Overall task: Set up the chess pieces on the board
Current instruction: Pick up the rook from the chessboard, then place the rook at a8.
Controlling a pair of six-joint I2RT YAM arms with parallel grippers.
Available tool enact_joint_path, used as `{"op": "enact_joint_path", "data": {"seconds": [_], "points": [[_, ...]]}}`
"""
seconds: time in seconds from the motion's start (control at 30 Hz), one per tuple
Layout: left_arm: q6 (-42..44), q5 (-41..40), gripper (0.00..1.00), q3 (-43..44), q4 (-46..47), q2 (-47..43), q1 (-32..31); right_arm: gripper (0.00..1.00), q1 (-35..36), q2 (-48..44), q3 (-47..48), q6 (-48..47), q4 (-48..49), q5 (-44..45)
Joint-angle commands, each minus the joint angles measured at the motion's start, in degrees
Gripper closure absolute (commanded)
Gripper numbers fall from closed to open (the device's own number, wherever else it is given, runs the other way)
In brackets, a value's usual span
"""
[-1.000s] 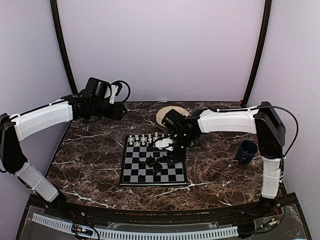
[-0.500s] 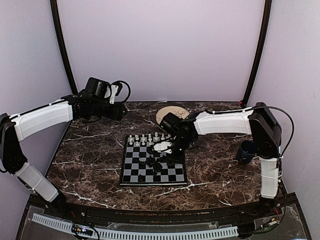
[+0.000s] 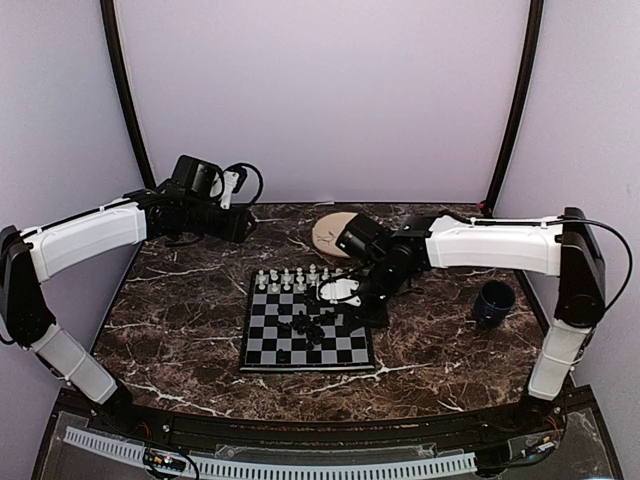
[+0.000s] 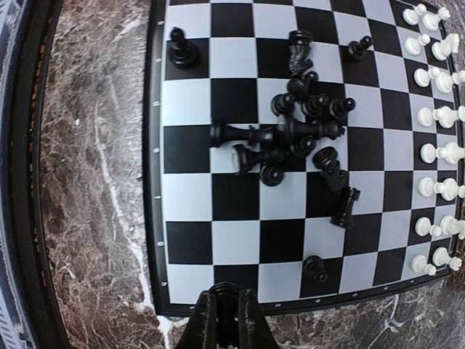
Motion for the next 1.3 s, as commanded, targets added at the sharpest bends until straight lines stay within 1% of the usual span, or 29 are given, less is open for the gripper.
{"op": "enact_joint_path", "data": {"seconds": [0.0, 0.23, 0.67, 1.17, 1.27], "points": [[1.6, 0.29, 0.43, 1.57, -2.22, 0.14, 0.35, 0.98, 2.08, -3.62, -5.92, -1.72, 0.61, -0.22], [2.52, 0.64, 0.43, 1.96, -3.25, 0.35, 0.34, 0.98, 3.72, -4.91, -10.09, -2.38, 2.85, 1.36], [2.88, 0.9, 0.43, 2.02, -3.42, 0.7, 0.33, 0.98, 4.15, -1.07, -10.17, -0.46, 4.94, 4.06], [2.89, 0.58, 0.44, 1.81, -3.15, 0.74, 0.37, 0.97, 4.19, 0.11, -11.75, 0.55, 5.76, 3.74], [2.97, 0.51, 0.44, 1.74, -3.13, 0.66, 0.36, 0.93, 4.19, 0.33, -11.88, 0.86, 6.08, 3.47]]}}
